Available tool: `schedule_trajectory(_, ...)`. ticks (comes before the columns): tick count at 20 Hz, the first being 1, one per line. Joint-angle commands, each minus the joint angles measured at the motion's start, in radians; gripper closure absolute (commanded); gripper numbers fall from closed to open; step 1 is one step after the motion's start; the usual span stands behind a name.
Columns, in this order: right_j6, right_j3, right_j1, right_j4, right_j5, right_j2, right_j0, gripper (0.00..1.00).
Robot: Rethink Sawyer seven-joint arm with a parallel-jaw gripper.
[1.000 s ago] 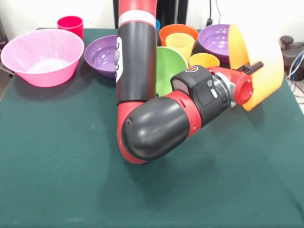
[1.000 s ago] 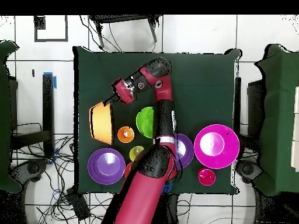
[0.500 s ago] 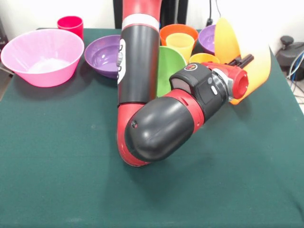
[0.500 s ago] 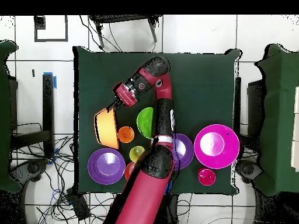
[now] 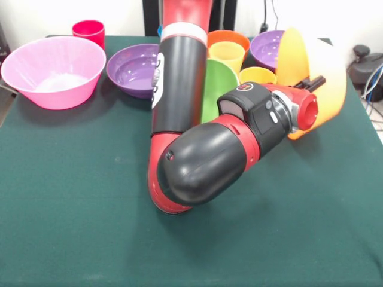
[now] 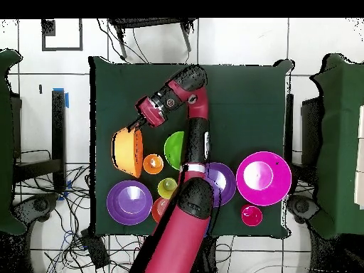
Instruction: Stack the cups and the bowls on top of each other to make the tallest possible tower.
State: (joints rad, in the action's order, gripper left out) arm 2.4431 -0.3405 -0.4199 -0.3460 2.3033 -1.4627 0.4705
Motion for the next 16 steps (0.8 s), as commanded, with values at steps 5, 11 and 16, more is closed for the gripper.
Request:
schedule_trajectory(5, 0.383, 0.010, -0.111, 0.070, 0.035, -0.168, -0.039, 1.00)
schedule_trajectory(11, 0.448, -0.034, -0.112, 0.221, -0.053, -0.153, -0.055, 1.00)
schedule_trajectory(16, 0.372, -0.019, -0.131, 0.177, -0.046, -0.133, -0.042, 1.00)
